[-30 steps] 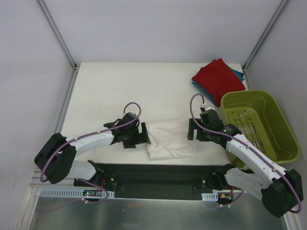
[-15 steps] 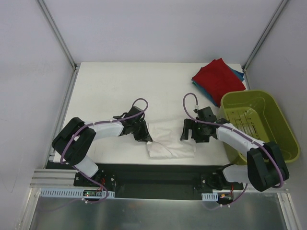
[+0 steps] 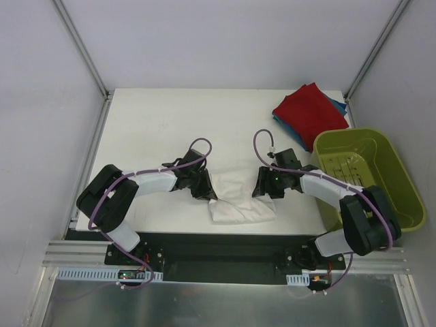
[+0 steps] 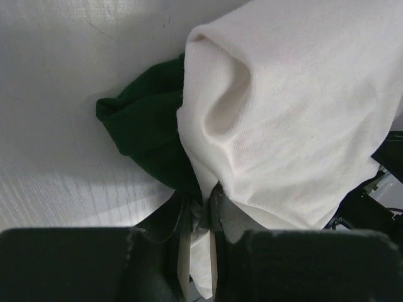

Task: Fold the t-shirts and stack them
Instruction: Put the neatly folded tshirt into the corner of the board with the right arm

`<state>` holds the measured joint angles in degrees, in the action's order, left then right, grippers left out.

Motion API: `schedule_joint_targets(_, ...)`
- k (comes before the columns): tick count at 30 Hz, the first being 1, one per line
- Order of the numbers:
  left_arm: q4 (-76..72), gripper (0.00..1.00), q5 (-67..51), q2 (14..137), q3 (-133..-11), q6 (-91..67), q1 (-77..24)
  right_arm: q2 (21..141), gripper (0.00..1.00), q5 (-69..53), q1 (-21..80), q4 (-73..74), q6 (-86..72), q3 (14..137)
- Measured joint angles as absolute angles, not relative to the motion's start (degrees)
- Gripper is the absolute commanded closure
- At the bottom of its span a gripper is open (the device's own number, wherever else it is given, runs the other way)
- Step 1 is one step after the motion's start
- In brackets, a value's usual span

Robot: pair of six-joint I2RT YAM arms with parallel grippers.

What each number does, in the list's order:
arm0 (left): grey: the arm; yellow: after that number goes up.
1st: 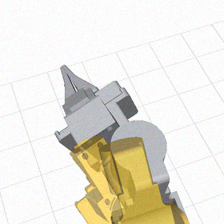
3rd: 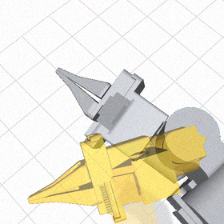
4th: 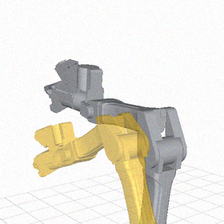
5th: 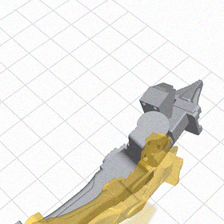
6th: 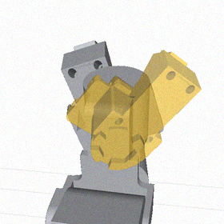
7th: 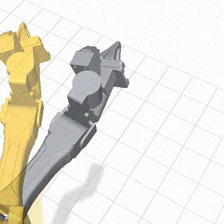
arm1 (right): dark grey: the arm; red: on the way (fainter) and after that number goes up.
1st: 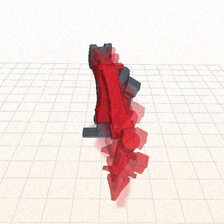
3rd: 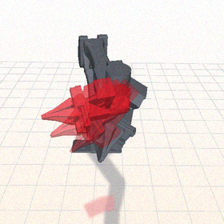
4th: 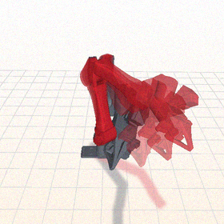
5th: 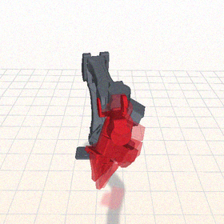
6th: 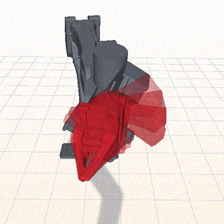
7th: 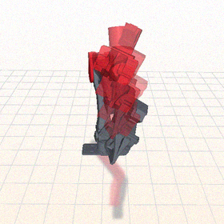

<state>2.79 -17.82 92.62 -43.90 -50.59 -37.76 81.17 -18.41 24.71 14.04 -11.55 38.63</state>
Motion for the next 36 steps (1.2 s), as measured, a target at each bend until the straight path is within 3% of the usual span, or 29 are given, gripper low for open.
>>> schedule_joint_targets(2,2.8,0.92,-17.8,92.6,-44.0,-50.4,-37.8,82.3,0.68,-18.5,25.8,13.5,-11.6,38.8)
schedule_joint_targets(8,2.9,0.91,-17.7,93.3,-44.8,-49.8,-37.4,86.3,0.98,-17.0,29.0,14.7,-11.5,41.8)
schedule_joint_targets(11,2.9,0.87,-17.7,93.3,-45.0,-49.4,-36.8,87.0,1.0,-15.6,29.7,15.8,-11.1,43.3)
schedule_joint_targets(18,3.3,0.59,-17.2,93.4,-47.1,-45.7,-34.8,87.2,0.99,-7.6,31.4,18.7,-8.1,48.2)
schedule_joint_targets(22,3.2,0.31,-17.0,94.0,-48.9,-44.1,-33.8,88.6,0.99,0.3,32.1,21.6,-5.2,54.3)
schedule_joint_targets(29,2.7,0.01,-17.3,93.6,-49.5,-42.4,-32.9,93.1,0.99,12.3,32.4,24.6,0.3,65.0)
schedule_joint_targets(36,3.1,0.01,-14.7,86.6,-45.1,-41.1,-31.3,101.8,0.99,24.6,32.4,26.1,6.0,78.6)
